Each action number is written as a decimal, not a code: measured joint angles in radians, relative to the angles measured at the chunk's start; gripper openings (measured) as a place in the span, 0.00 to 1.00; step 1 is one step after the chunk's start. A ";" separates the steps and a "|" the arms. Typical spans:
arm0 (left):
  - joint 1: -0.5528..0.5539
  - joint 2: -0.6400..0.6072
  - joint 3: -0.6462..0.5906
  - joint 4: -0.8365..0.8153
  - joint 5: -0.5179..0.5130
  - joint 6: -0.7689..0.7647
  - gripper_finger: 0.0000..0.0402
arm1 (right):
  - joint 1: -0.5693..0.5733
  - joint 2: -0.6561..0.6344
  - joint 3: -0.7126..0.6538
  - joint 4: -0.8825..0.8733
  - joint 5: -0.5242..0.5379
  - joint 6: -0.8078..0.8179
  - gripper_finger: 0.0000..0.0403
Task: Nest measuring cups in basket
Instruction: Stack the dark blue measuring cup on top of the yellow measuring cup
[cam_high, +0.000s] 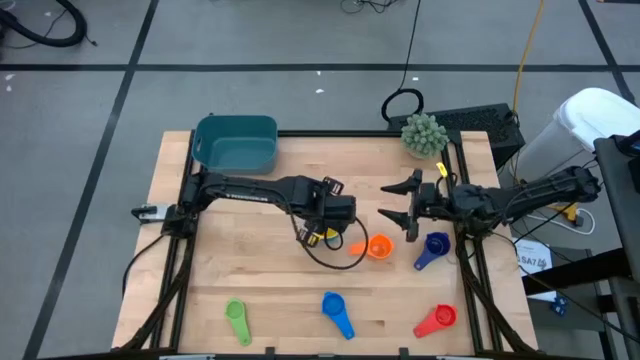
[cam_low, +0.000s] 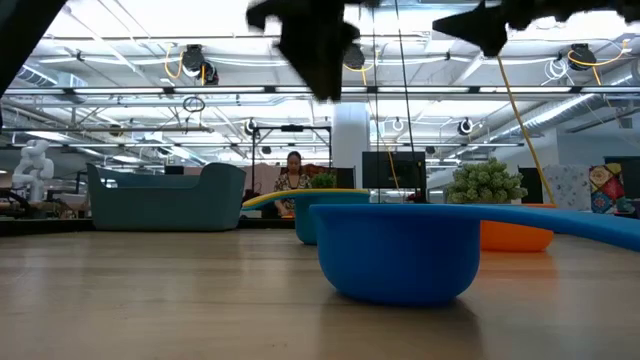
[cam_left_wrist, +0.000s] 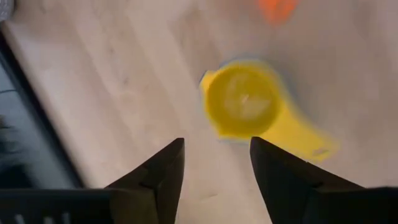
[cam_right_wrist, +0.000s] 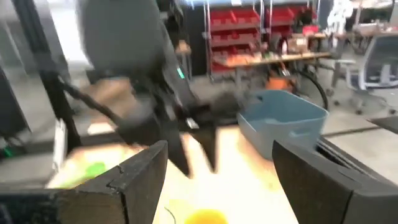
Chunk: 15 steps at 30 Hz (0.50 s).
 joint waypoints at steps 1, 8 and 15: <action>-0.005 -0.007 0.026 -0.005 0.033 -0.047 0.46 | 0.000 0.004 0.040 -0.070 0.000 -0.007 0.70; -0.096 -0.084 0.084 0.006 0.015 -0.265 0.45 | 0.000 0.070 0.334 -0.502 0.026 -0.082 0.70; -0.234 -0.176 0.084 -0.093 -0.220 -0.461 0.45 | 0.029 0.166 0.479 -0.776 0.024 -0.059 0.70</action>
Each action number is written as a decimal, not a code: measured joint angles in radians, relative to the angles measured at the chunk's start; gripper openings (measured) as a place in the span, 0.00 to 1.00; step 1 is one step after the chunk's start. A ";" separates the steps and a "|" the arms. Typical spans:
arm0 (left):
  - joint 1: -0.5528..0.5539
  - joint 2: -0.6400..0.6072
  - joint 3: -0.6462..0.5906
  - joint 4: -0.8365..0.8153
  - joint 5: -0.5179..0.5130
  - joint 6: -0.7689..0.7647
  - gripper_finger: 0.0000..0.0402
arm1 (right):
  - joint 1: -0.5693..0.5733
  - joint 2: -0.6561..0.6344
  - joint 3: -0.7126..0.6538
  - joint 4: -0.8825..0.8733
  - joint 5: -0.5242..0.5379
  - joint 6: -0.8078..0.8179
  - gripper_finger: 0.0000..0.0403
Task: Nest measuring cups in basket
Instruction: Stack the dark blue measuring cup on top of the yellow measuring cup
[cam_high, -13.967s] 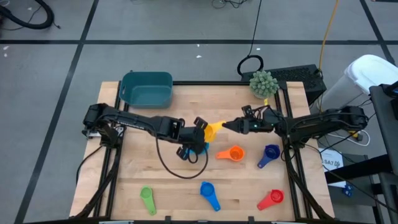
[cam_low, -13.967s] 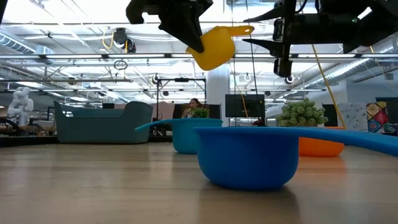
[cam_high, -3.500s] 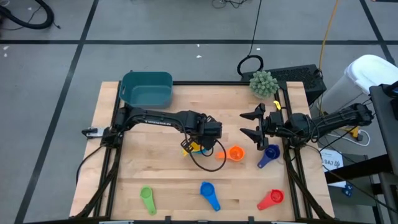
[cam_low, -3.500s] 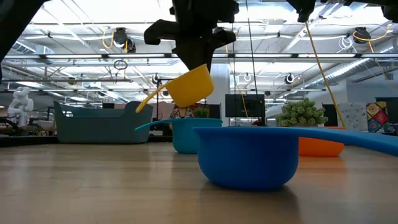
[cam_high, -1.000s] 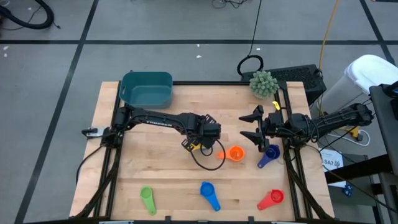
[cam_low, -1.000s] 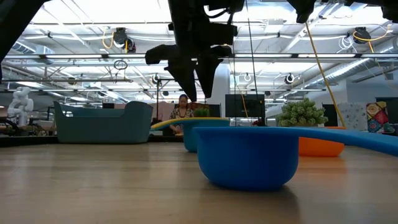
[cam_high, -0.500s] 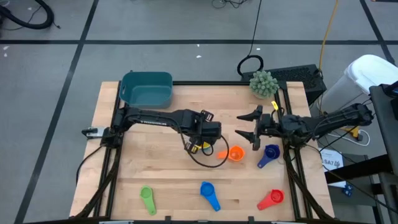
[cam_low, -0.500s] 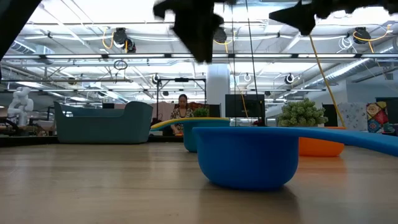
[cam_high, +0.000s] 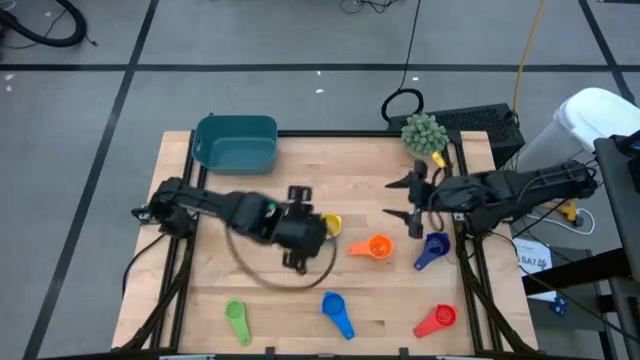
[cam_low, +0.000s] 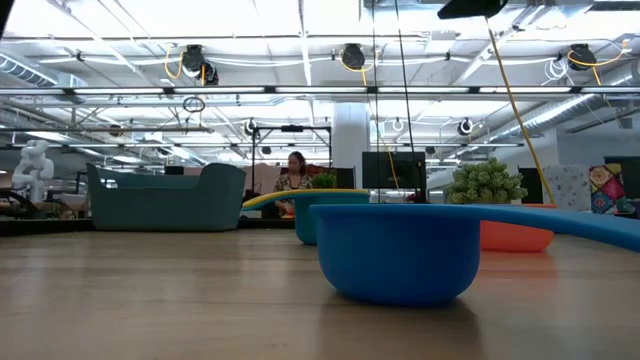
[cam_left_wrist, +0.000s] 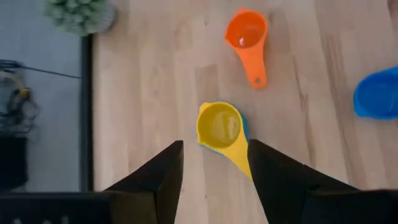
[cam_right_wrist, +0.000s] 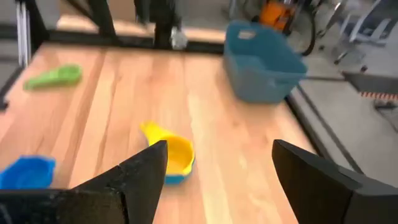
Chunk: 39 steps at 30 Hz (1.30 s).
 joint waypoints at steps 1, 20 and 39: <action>-0.024 -0.008 0.000 -0.019 -0.031 -0.031 0.45 | 0.012 0.021 0.011 -0.009 0.000 -0.003 0.70; -0.290 -0.038 -0.193 -0.133 -0.346 -0.561 0.45 | 0.175 0.488 0.484 -0.760 -0.002 0.238 0.70; -0.334 -0.038 -0.373 -0.047 -0.481 -0.535 0.45 | 0.228 0.330 0.058 -0.915 -0.289 0.625 0.70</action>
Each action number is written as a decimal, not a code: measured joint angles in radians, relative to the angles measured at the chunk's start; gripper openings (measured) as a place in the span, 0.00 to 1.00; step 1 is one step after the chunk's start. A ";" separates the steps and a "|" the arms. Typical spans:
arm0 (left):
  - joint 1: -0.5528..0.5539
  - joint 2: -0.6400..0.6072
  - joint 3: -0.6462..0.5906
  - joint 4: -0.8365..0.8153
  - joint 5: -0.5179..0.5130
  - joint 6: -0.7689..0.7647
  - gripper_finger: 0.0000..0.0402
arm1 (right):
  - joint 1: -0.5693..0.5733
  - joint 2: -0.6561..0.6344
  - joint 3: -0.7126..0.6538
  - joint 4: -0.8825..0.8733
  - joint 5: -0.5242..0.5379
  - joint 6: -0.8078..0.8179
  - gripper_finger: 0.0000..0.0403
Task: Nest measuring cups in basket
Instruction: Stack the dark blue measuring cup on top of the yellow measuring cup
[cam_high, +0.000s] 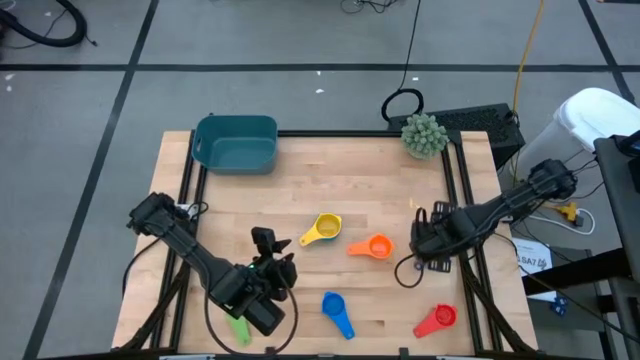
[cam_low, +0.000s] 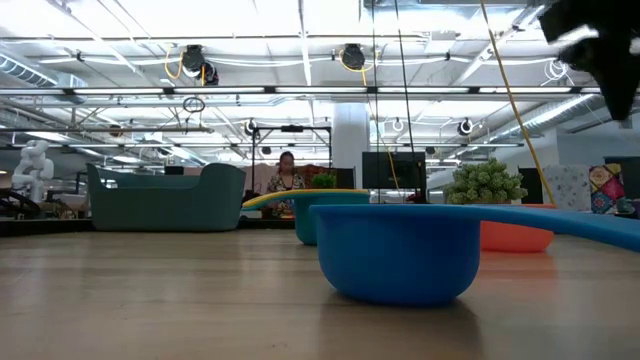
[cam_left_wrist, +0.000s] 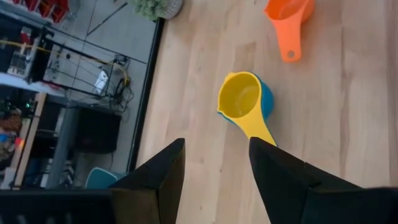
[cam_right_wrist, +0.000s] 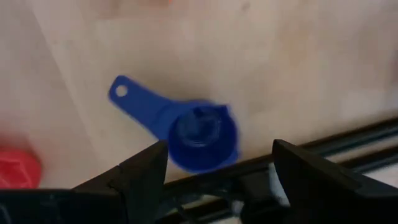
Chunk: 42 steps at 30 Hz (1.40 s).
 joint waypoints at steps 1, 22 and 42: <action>0.004 0.000 -0.001 0.010 0.000 0.017 0.45 | 0.006 -0.003 -0.026 0.025 -0.007 0.007 0.70; 0.026 -0.070 0.000 0.160 0.007 0.159 0.45 | 0.112 -0.003 -0.127 0.186 -0.026 0.046 0.70; 0.033 -0.074 0.000 0.210 0.001 0.198 0.45 | 0.189 -0.003 -0.282 0.252 -0.134 0.250 0.70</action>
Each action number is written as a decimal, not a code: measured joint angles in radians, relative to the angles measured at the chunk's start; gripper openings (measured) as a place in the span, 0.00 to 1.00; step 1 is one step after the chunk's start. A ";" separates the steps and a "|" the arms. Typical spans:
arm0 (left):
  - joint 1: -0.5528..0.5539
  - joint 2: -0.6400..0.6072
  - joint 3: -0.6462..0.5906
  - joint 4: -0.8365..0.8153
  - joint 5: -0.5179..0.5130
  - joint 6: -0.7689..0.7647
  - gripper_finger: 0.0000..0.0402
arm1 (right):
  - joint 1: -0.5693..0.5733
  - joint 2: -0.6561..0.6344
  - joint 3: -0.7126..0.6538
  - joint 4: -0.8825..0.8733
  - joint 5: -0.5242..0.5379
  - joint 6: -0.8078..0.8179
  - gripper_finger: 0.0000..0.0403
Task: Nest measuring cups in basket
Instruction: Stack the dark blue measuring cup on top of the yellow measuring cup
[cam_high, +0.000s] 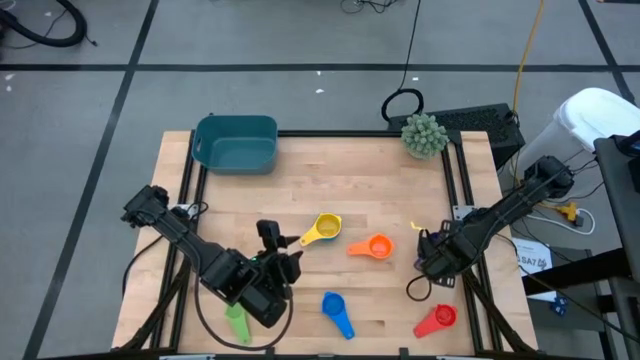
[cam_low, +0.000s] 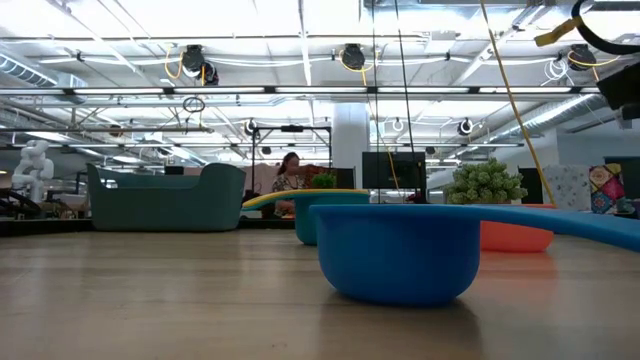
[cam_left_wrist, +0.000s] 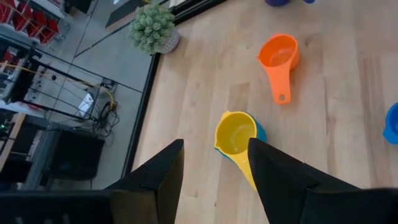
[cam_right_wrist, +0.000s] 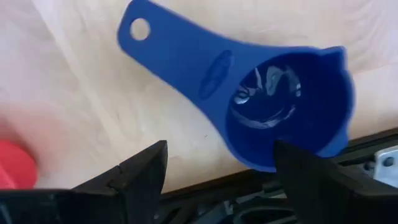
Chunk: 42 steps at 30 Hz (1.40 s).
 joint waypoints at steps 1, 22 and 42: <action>0.000 0.000 0.000 0.000 0.000 0.000 0.45 | 0.000 0.000 0.000 0.000 0.007 0.000 0.70; 0.010 0.000 0.000 0.002 0.001 -0.019 0.45 | 0.000 0.000 -0.103 0.163 0.027 0.024 0.70; 0.012 -0.001 0.000 0.001 0.001 -0.012 0.45 | 0.000 -0.001 -0.119 0.156 0.032 0.062 0.02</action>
